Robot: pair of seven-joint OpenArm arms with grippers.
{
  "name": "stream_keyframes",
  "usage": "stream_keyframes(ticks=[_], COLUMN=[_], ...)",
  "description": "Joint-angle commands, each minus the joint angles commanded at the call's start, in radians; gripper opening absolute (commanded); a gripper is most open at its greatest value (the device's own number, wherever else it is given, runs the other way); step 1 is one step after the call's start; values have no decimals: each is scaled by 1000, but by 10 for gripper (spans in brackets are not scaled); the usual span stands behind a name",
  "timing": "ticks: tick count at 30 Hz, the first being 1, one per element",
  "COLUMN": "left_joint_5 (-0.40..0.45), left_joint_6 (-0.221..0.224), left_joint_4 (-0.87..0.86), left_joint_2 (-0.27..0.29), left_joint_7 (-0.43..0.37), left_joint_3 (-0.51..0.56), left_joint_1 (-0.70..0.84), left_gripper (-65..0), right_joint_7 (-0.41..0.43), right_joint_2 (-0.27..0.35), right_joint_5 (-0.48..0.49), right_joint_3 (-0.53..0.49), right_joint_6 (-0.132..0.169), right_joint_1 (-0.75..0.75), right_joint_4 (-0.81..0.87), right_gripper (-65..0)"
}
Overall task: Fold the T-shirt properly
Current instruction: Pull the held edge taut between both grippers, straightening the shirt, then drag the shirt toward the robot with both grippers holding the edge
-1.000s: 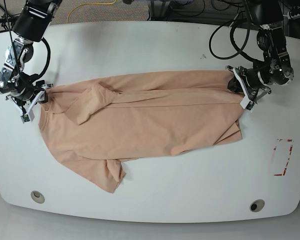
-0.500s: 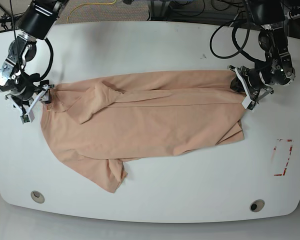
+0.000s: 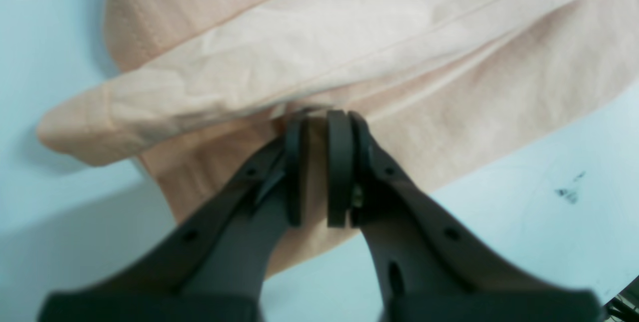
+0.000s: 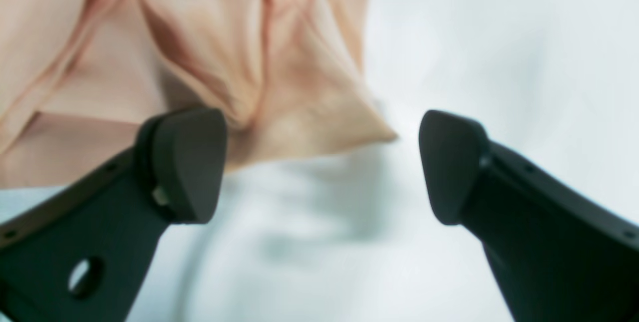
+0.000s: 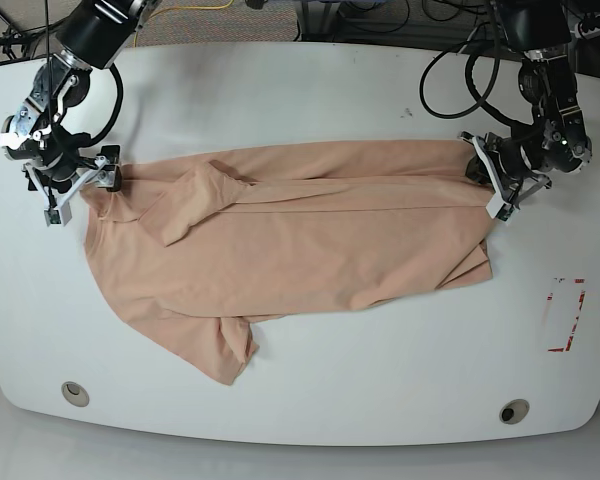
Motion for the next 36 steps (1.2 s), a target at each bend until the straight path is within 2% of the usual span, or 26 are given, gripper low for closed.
stream_keyframes(ticks=[4,8,13,15,19,21,23,27,31,36], left_joint_5=[0,-3,-3,-3,-5,-5,-5,-5,-5,-5], left_joint_6=[0,0,0,0,0,0,0,0,0,0], left_joint_4=[0,2,2,2,11,28,49,106,153,158], left_joint_2=[0,0,0,0,0,0,2,3,28,37], left_joint_7=[0,0,2,2,2,2,5,38,107,135], left_joint_3=[0,0,0,0,0,-2,-3,-54,-157,-252], left_joint_1=[0,-2,-18,-28,-38,-46,-51,-54,-57,-51], left_gripper=[-600,-600,-599,-599,-599,-586,-543,-424,-299,-292], right_joint_7=[29,41,87,94,94,94,94,92,92,92], right_joint_2=[-2,6,6,2,0,-2,-3,-25,-29,-34], right_joint_5=[0,0,0,0,0,0,0,-2,-2,-2], right_joint_3=[0,2,2,2,-5,-5,-5,-5,-6,-6], right_joint_6=[0,0,0,0,0,0,0,0,0,0], right_joint_1=[-3,2,-3,-8,-31,-35,-40,-41,-63,-68], right_joint_4=[-20,-98,-133,-133,-121,-109,-97,-74,-52,-35], right_gripper=[-152,-224,-374,-487,-620,-628,-628,-628,-628,-628])
